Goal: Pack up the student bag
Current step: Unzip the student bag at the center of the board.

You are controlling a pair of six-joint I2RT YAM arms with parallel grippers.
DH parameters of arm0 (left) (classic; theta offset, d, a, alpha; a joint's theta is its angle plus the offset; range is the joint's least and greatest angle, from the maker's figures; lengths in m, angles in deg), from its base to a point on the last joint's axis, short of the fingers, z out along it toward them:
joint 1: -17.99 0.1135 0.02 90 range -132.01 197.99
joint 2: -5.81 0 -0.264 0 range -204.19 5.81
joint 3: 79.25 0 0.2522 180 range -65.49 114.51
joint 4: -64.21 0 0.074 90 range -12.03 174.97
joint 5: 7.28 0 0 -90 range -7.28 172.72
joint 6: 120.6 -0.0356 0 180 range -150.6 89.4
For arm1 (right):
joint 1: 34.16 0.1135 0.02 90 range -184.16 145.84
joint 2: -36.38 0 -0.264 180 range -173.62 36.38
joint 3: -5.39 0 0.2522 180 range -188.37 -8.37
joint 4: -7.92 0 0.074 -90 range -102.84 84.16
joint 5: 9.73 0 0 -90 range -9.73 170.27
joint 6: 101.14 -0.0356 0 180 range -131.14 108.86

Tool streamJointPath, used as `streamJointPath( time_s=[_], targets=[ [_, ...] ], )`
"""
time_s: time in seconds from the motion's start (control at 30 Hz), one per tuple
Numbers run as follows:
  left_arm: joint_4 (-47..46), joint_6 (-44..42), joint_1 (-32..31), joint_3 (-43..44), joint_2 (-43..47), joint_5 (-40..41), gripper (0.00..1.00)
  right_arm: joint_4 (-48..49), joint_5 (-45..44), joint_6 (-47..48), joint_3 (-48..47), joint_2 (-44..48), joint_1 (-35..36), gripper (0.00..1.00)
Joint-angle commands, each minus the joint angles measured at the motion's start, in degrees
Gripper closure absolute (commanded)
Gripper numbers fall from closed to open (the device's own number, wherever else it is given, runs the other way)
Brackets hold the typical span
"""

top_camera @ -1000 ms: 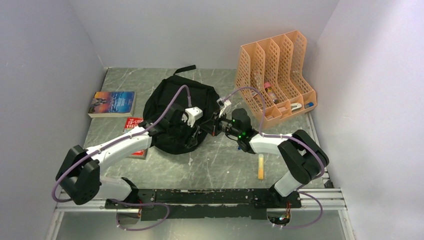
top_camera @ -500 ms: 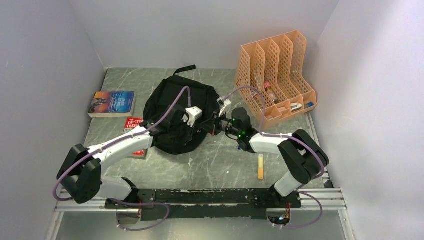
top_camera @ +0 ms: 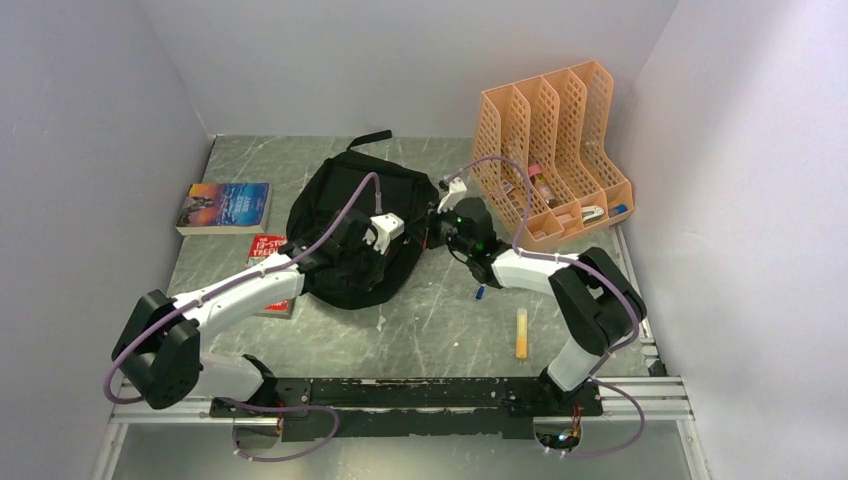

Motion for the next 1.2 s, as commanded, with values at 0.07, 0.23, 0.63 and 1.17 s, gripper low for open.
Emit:
streamJointPath(
  time_s=[0.07,0.23,0.63,1.17],
  targets=[
    [2.5,-0.9,-0.8,-0.3,2.0,-2.2,0.95,-1.8,-10.6,2.7,-4.6,-3.1,-1.9,1.00],
    [2.7,-0.9,-0.9,-0.4,2.1,-2.3,0.95,-2.9,-10.4,4.1,-7.6,-6.5,-2.6,1.00],
    [2.9,0.2,-1.1,-0.5,3.3,0.7,0.95,-3.0,-10.4,7.8,-8.4,-7.7,-2.9,0.98],
    [2.5,9.6,-1.0,3.8,8.8,10.4,0.48,2.1,-3.8,11.6,-3.6,1.0,-2.9,0.71]
  ],
)
